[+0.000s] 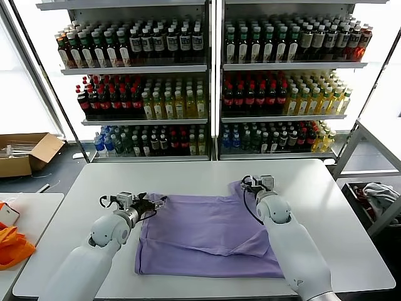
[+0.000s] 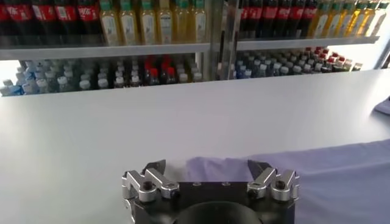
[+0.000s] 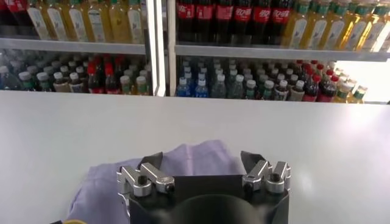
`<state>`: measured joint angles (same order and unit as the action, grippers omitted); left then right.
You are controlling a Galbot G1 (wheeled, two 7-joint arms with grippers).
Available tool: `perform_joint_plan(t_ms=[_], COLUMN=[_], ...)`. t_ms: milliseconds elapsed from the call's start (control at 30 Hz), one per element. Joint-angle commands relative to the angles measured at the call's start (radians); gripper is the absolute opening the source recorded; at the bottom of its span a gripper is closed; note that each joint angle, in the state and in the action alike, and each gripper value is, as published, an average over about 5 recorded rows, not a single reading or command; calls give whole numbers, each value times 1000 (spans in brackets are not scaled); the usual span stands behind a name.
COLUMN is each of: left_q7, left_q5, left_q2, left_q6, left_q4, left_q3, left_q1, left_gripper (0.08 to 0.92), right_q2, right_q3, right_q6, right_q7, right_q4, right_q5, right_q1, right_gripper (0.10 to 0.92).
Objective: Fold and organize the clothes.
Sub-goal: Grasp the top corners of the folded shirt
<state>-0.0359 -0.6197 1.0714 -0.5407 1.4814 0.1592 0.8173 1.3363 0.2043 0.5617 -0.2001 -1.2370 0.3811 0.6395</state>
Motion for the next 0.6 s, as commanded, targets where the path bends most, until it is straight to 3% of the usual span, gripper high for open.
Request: perform_joint_plan(t_ms=[33, 200, 600], left_q7=[4, 10, 24], left_q5=[-2, -4, 2], left_q2=[1, -3, 7], left_q6=[0, -1, 8], left_q4=[-9, 1, 19], left_q3=[2, -8, -16], left_q1=[16, 23, 34], left_gripper=[823, 782, 438], right_q2=[7, 2, -10], right_q3=[-1, 2, 8], right_q6=[1, -3, -9], right_q7=[3, 5, -8], right_q4=[19, 7, -34], right_q5=[-6, 2, 18], right_q1=[6, 25, 59], right_gripper=[823, 786, 448])
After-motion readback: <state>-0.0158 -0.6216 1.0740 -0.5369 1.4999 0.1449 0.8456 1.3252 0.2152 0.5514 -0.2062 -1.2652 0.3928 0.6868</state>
